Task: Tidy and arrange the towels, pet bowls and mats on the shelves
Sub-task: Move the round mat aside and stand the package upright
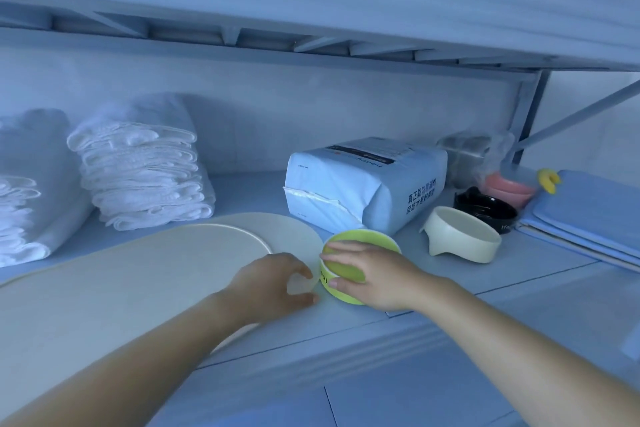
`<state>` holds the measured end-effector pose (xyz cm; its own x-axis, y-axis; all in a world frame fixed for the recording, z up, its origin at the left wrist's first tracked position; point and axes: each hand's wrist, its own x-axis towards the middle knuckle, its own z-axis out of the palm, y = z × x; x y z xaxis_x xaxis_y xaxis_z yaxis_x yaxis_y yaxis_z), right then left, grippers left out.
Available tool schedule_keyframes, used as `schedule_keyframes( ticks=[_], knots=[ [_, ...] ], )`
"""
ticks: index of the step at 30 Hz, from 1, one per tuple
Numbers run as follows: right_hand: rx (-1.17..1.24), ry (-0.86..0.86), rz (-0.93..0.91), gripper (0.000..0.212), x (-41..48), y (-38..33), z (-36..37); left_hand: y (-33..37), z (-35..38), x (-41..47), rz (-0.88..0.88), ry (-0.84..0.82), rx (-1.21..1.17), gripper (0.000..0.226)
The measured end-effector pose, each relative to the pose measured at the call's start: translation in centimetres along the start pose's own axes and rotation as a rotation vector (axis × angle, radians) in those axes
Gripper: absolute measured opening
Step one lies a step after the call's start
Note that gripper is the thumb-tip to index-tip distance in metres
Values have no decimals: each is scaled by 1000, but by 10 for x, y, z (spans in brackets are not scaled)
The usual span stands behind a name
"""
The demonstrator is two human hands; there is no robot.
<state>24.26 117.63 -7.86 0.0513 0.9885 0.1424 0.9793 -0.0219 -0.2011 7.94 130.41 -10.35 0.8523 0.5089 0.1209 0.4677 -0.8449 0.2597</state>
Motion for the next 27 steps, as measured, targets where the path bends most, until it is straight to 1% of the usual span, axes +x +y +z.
schedule_keyframes(
  ticks=[6, 9, 13, 16, 21, 25, 27],
  knots=[
    [22, -14, -26, 45, -14, 19, -3, 14, 10, -7, -137, 154, 22, 29],
    [24, -8, -41, 44, -26, 31, -9, 24, 10, -11, -193, 202, 61, 23],
    [23, 20, -42, 41, -39, 50, -16, 33, 11, -12, -245, 254, 136, 22],
    [30, 48, -56, 40, -40, 57, -20, 33, 11, -17, -280, 293, 112, 20],
    [126, 149, -123, 42, -30, 39, -21, 37, 13, -32, -262, 323, 57, 18],
    [176, 109, -189, 40, -20, 16, -7, 32, 12, -52, -272, 300, 26, 19],
    [183, 76, -211, 40, -13, 4, 2, 25, 9, -68, -267, 280, 27, 25]
  ],
)
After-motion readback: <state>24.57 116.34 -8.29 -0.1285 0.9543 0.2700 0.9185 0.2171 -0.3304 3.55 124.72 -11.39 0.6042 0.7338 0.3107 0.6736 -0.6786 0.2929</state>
